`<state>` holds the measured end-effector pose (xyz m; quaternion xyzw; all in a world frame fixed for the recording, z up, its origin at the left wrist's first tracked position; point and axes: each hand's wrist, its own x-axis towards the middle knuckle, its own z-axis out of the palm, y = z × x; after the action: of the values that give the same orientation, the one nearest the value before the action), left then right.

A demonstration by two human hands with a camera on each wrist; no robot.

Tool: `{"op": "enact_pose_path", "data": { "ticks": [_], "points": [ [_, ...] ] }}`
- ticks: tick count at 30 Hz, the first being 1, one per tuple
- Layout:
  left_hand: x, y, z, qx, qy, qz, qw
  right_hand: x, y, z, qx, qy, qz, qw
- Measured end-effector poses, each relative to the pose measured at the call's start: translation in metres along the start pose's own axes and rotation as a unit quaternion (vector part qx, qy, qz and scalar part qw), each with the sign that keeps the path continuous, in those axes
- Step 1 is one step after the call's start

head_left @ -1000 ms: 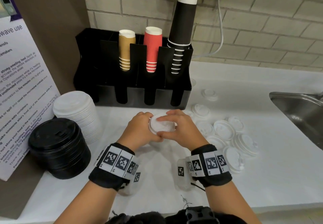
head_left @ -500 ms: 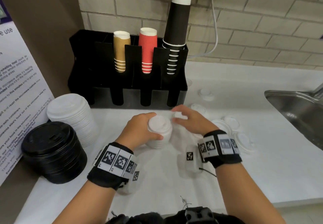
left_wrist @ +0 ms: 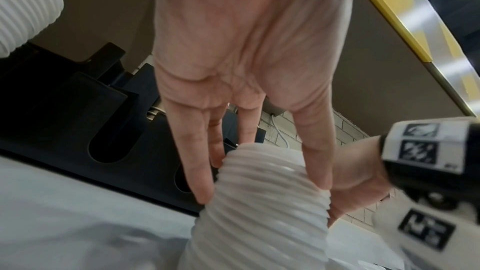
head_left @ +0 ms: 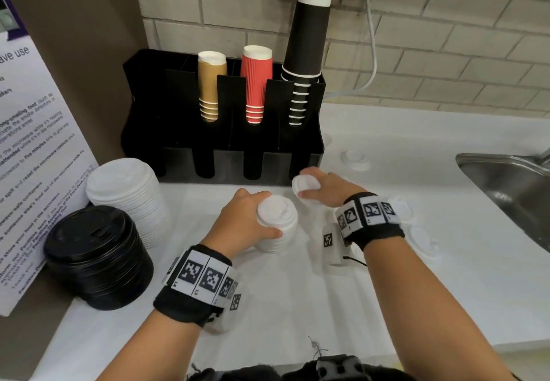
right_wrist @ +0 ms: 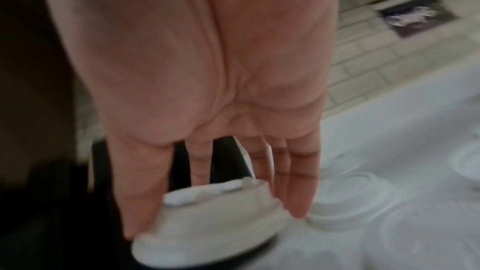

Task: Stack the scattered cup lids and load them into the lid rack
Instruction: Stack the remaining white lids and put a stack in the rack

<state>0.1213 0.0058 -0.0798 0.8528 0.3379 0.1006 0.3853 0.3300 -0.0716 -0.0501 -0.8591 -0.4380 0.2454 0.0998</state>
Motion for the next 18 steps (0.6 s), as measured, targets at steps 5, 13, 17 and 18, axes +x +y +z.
{"op": "enact_pose_path", "data": {
  "ticks": [5, 13, 17, 18],
  "points": [
    [-0.001, 0.0, 0.001, -0.004, 0.005, 0.005, 1.0, -0.037, -0.006, 0.008, 0.372, 0.037, -0.084, 0.924],
    [-0.005, 0.007, -0.003, 0.006, 0.015, 0.027, 0.999, -0.063, -0.011, 0.038, 0.378, 0.163, -0.091, 0.907],
    [-0.006, 0.009, -0.003, -0.023, 0.028, 0.029, 0.999, -0.066, -0.014, 0.043, 0.327, 0.201, -0.13, 0.914],
    [-0.006, 0.009, -0.002, -0.028, 0.032, 0.031, 0.999, -0.066, -0.015, 0.044, 0.315, 0.195, -0.139, 0.918]
  ]
}}
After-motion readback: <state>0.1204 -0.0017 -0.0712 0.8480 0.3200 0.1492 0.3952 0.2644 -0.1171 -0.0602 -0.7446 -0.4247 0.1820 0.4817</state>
